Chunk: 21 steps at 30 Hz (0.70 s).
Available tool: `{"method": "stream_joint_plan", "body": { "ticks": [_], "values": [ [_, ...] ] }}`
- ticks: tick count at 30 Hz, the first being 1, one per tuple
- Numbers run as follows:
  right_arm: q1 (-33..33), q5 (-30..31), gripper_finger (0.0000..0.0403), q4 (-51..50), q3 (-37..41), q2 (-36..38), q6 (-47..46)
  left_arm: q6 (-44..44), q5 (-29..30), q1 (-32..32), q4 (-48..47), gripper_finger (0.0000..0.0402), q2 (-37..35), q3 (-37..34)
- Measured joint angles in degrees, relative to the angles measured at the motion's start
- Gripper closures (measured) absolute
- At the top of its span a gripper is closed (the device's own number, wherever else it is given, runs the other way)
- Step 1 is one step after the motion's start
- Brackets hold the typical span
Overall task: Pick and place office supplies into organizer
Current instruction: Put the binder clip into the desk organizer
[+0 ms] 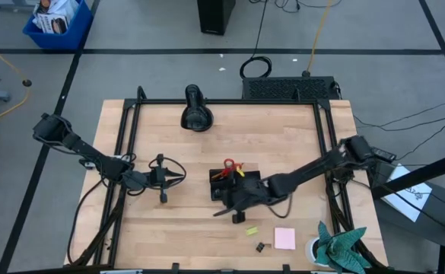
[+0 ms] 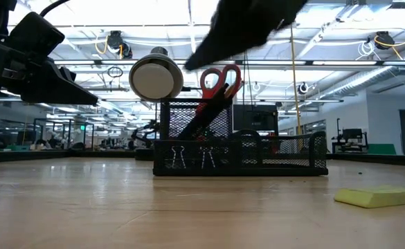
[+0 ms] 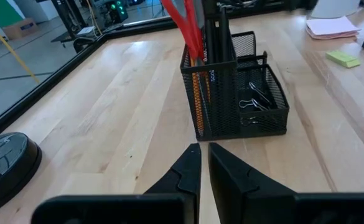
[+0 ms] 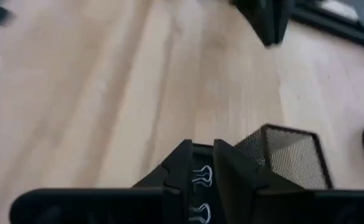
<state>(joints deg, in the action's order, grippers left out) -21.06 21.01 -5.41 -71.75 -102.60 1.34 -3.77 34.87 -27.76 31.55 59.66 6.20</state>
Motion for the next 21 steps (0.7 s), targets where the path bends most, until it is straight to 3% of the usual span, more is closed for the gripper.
{"method": "stream_joint_plan", "body": {
  "ticks": [4,8,10,21],
  "values": [
    [-2.91,-4.44,0.0339,-4.12,0.00,6.24,-0.04,-0.34,-0.02,-0.01,-0.04,0.0364,0.00,0.00],
    [-6.08,-19.08,0.0333,-9.81,-0.09,10.64,-6.21,-0.46,-0.02,-0.01,-0.02,0.0364,0.00,0.00],
    [-8.08,-23.41,0.0327,-11.37,0.17,11.12,-10.29,-0.46,-0.02,-0.01,-0.04,0.0364,0.00,0.00],
    [-14.00,-24.34,0.0261,-8.24,5.89,4.00,-18.93,-1.99,0.02,-0.01,0.18,0.0364,0.01,0.00]
  ]
}}
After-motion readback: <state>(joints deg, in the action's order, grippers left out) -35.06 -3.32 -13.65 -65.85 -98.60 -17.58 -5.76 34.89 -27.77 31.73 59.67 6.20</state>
